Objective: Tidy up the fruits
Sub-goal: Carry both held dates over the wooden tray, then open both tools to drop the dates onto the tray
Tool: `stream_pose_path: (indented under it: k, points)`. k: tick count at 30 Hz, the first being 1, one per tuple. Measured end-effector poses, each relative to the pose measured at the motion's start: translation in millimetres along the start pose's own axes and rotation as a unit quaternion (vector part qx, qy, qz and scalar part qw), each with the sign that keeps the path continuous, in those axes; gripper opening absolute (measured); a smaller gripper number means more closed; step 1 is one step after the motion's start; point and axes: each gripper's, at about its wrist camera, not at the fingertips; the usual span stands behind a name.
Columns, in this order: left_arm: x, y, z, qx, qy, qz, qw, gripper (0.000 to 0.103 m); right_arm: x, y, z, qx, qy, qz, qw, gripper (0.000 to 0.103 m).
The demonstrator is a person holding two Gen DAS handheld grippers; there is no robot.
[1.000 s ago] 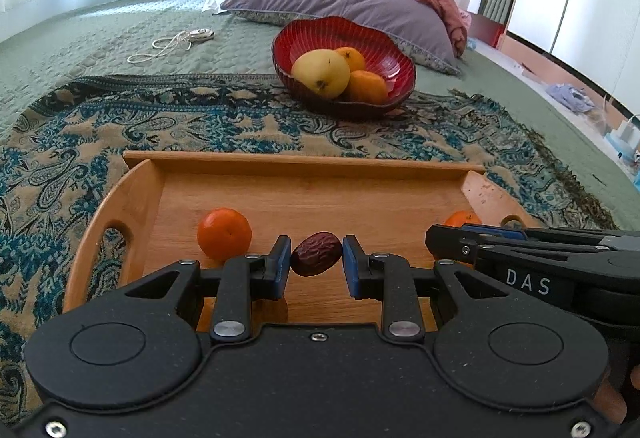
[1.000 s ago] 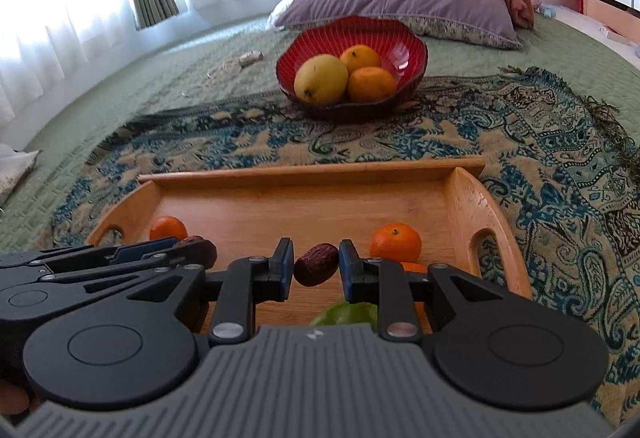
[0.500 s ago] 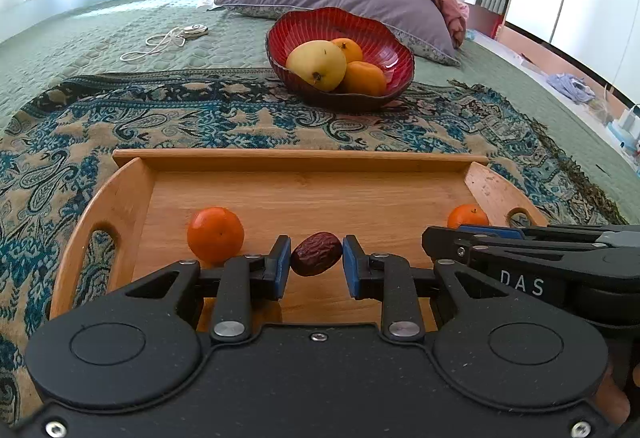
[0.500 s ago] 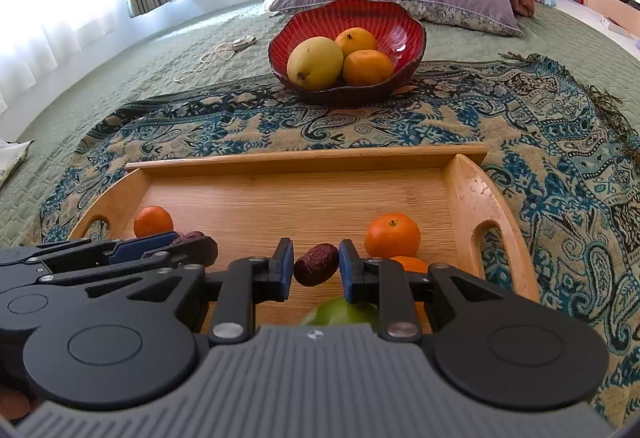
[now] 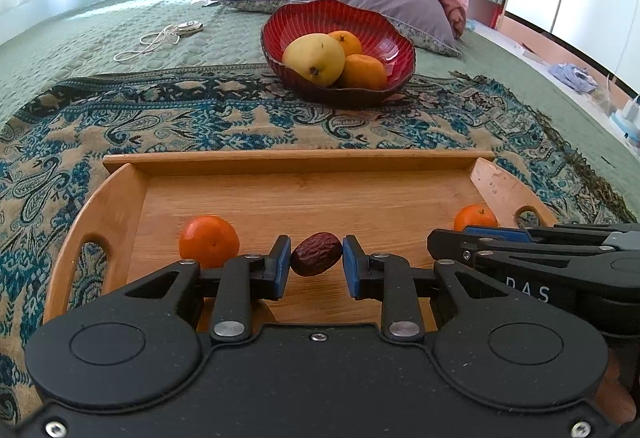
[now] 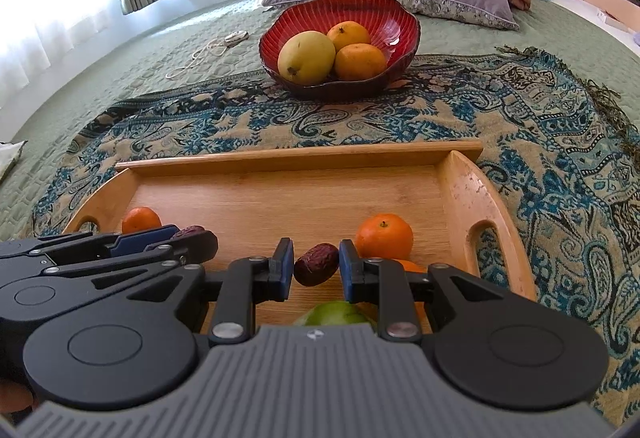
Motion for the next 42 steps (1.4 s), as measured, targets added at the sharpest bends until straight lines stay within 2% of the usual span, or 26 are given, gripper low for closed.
stream_pose_path:
  k: [7, 27, 32, 38, 42]
  points:
    - [-3.9, -5.6, -2.5, -0.006, -0.012, 0.017, 0.9998, 0.027, -0.6, -3.2, 0.5, 0.004, 0.001, 0.003, 1.000, 0.030]
    - [-3.6, -3.8, -2.7, 0.002, -0.011, 0.011, 0.9999, 0.027, -0.2, -4.8, 1.3, 0.005, 0.001, 0.003, 1.000, 0.032]
    - [-1.9, -0.8, -3.5, 0.005, -0.010, 0.005, 0.9999, 0.034, -0.2, -1.9, -0.5, -0.002, -0.006, 0.001, 1.000, 0.040]
    - [-1.0, 6.8, -5.1, 0.001, -0.018, -0.003, 0.9998, 0.045, -1.1, 6.7, -2.2, -0.008, -0.008, -0.008, 1.000, 0.040]
    - [-1.1, 16.9, -3.8, -0.003, -0.017, -0.016, 0.9997, 0.056, -2.0, 17.0, -1.4, -0.010, -0.002, -0.018, 1.000, 0.041]
Point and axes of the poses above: each gripper's, at about its wrist camera, not at the fingertips, and y roughly against the way its jaws point, z to its left, x to its underside, and after that the axes turned 15 degrees about -y, right-handed
